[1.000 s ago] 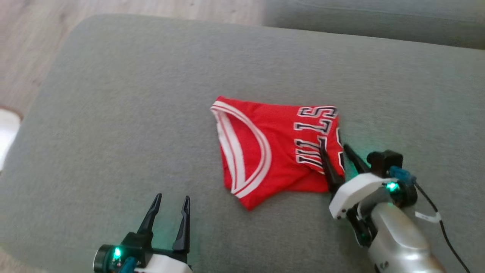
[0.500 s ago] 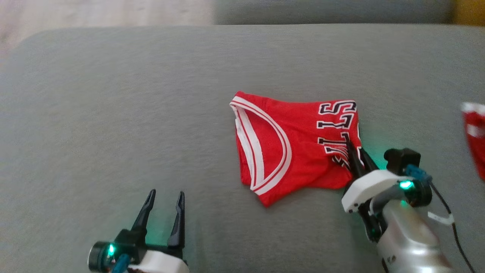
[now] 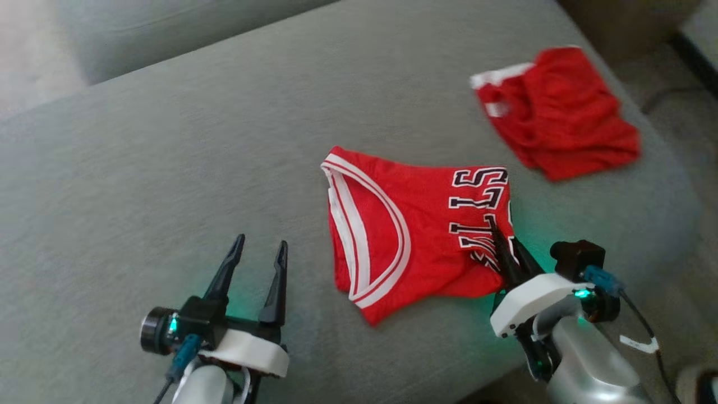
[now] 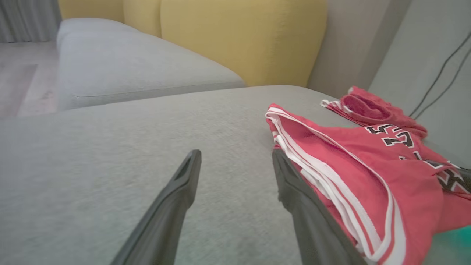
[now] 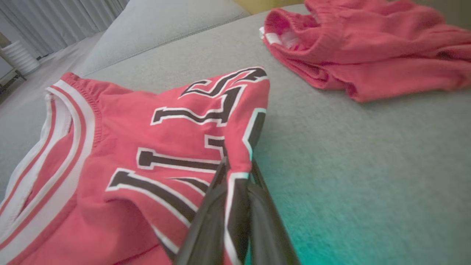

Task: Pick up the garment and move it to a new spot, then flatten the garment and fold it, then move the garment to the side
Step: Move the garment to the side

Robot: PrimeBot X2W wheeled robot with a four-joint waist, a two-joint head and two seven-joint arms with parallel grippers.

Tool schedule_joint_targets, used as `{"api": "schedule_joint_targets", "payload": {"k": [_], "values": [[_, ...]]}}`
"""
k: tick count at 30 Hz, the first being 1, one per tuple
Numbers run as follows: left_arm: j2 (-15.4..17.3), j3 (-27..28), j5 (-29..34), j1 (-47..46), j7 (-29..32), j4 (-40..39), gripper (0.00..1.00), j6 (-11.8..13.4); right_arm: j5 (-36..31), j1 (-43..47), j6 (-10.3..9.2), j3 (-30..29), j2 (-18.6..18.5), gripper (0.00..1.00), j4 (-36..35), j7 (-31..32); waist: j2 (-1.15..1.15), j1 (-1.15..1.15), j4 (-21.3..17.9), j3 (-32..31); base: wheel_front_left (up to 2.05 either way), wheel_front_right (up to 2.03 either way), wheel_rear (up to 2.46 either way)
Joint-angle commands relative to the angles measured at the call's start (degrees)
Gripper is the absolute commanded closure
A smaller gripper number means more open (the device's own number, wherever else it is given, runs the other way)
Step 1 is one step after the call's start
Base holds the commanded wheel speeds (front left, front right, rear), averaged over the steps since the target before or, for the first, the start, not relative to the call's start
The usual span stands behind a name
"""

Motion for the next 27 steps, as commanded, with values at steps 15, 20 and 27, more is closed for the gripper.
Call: {"api": "schedule_joint_targets", "payload": {"k": [15, 20, 27], "values": [[0.19, 1.41, 3.48, -0.7, -0.55, 2.79, 0.0, 0.07, -9.65, -14.75, -0.05, -7.28, -1.73, 1.0, -4.76, -0.63, 0.0, 0.0, -1.05, 5.23, 0.0, 0.0, 0.0], [0.42, 2.54, 4.59, -1.41, -0.55, 3.53, 0.0, -0.05, -17.38, -22.09, -0.05, -19.94, -6.85, 1.0, 0.82, -0.63, 0.0, 0.0, 1.47, 6.86, 0.0, 0.0, 0.0], [0.65, 4.27, 5.45, -2.51, -0.55, 3.36, 0.0, 0.56, -31.87, -25.46, -0.05, -41.1, -8.69, 0.0, 2.2, -0.63, 0.0, 0.0, 3.57, 8.19, 0.0, 0.0, 0.0]]}}
